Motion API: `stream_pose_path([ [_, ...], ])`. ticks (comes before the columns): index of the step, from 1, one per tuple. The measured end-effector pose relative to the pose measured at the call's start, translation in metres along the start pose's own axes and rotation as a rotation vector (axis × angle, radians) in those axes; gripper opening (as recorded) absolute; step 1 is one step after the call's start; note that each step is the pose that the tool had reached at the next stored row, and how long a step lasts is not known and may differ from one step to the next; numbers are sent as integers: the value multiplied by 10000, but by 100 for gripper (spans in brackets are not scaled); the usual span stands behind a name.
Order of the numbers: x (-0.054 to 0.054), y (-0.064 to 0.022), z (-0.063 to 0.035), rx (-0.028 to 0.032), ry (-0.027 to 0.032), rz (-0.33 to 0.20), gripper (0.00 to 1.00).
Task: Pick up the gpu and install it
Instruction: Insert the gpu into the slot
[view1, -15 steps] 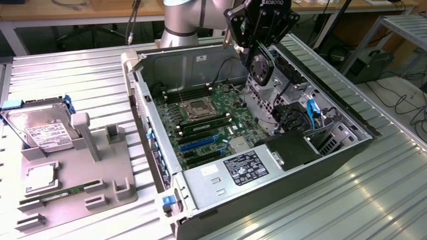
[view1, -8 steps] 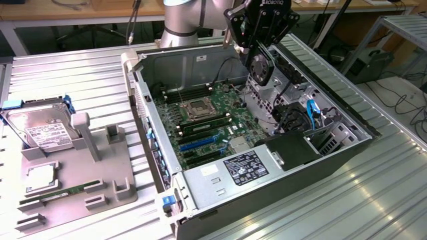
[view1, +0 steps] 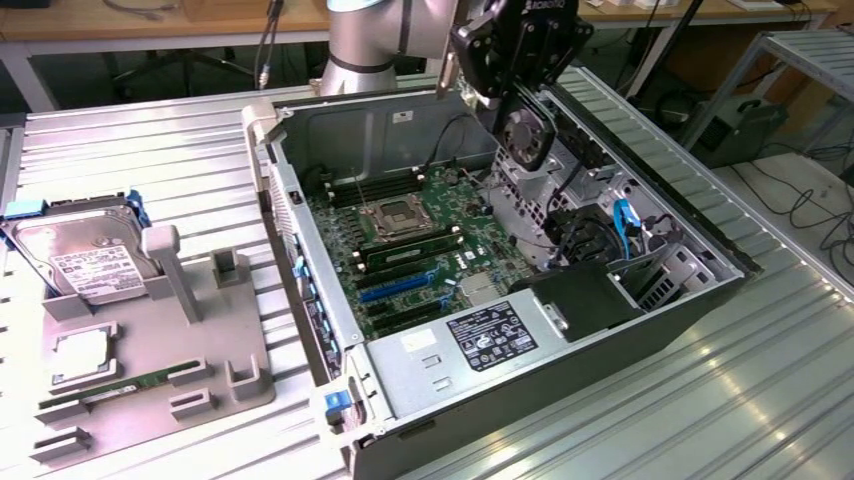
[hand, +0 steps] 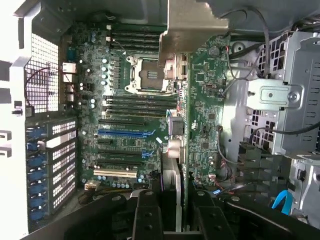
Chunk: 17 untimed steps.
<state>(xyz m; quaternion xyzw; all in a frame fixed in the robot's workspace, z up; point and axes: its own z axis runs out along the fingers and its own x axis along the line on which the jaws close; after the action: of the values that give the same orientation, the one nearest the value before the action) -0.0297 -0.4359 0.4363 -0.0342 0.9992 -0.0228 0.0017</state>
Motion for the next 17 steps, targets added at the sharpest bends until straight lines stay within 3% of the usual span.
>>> stream_pose_path([
  [3,21,0,0,-2,-51,-1111,28],
  [6,24,0,0,-3,-86,-1878,28],
  [11,27,0,0,-5,-128,-2797,28],
  [17,30,0,0,-6,-155,-3395,28],
])
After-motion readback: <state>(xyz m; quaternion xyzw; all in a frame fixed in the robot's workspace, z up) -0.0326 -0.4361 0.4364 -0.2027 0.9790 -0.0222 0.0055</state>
